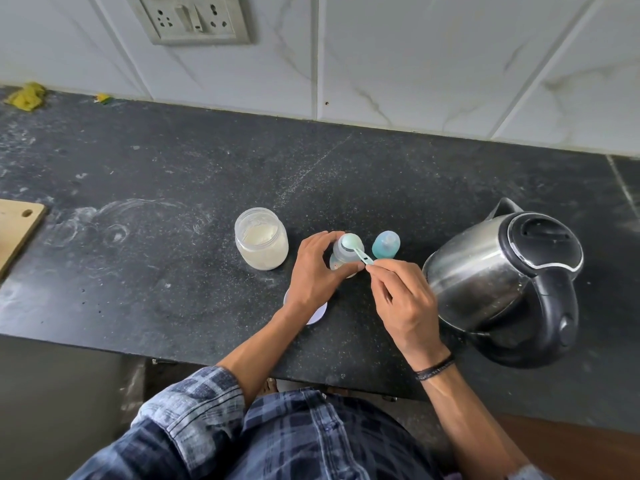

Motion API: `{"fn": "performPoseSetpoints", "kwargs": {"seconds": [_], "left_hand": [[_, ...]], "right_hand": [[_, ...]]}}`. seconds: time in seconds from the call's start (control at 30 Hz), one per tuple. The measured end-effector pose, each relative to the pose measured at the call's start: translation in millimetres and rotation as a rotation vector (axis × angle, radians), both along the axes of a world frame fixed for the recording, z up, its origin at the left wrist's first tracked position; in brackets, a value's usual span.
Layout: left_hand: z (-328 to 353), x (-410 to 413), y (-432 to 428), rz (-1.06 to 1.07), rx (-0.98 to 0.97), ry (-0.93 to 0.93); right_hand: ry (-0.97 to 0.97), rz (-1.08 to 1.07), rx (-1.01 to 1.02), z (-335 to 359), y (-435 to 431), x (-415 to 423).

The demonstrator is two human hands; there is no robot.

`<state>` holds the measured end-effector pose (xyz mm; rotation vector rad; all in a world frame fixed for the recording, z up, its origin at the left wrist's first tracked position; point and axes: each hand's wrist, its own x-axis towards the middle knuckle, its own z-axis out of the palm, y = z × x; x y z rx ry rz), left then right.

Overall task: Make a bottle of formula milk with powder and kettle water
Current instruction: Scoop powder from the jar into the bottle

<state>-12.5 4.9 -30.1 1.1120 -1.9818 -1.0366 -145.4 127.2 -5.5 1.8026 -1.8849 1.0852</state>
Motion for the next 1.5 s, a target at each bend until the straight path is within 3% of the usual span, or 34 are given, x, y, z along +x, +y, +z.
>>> {"fn": "performPoseSetpoints", "kwargs": {"seconds": [1.5], "left_hand": [[-2, 0, -2, -0.020, 0.020, -0.018]], "right_hand": [[-0.130, -0.112, -0.004, 4, 4, 14]]}}
